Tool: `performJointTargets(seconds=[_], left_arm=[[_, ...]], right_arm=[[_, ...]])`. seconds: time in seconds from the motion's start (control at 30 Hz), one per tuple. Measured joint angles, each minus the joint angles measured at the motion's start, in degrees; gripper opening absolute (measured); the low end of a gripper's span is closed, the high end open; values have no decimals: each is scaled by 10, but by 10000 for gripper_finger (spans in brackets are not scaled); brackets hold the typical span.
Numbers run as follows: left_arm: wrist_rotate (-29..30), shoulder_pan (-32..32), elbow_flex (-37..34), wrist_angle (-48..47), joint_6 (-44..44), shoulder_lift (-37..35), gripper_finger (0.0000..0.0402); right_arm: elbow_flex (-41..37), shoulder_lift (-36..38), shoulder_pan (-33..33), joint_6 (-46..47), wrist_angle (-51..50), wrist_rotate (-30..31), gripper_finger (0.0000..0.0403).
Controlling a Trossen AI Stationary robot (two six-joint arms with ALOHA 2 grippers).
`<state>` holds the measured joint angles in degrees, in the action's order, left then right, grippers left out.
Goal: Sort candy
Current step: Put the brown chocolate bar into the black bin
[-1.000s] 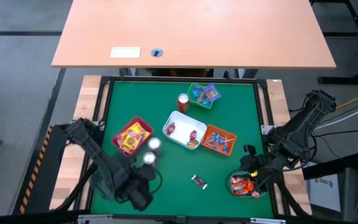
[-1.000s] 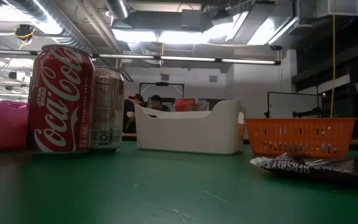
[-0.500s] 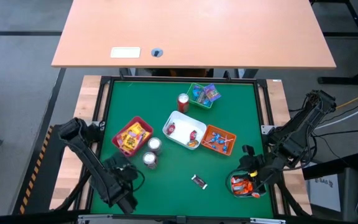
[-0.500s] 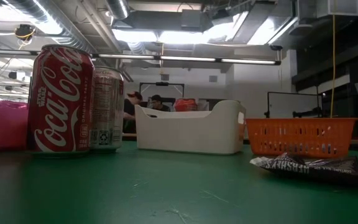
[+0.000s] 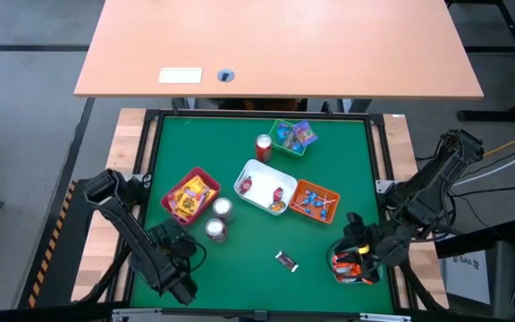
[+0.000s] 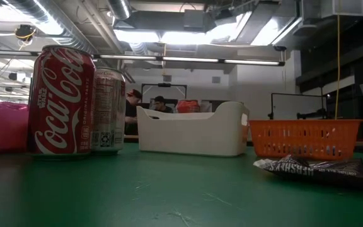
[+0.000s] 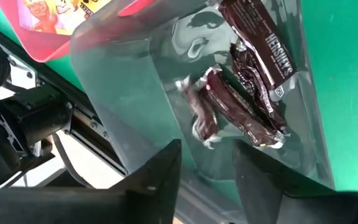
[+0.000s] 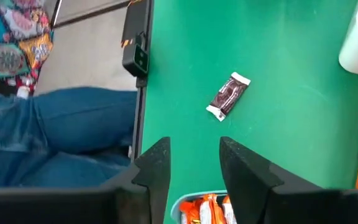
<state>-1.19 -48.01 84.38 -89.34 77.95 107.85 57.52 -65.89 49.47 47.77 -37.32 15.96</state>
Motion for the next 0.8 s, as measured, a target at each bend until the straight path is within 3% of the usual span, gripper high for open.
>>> performJointTargets(seconds=[0.23, 0.4, 0.8], left_arm=[[7, 4, 12, 0, -7, 0, 141], [92, -1, 65, -3, -68, -7, 140], [288, 47, 226, -6, -265, -49, 140]], right_arm=[[0, -23, 0, 57, 3, 46, 204], [0, -66, 0, 62, 9, 68, 246], [0, -200, -1, 60, 170, 65, 245]])
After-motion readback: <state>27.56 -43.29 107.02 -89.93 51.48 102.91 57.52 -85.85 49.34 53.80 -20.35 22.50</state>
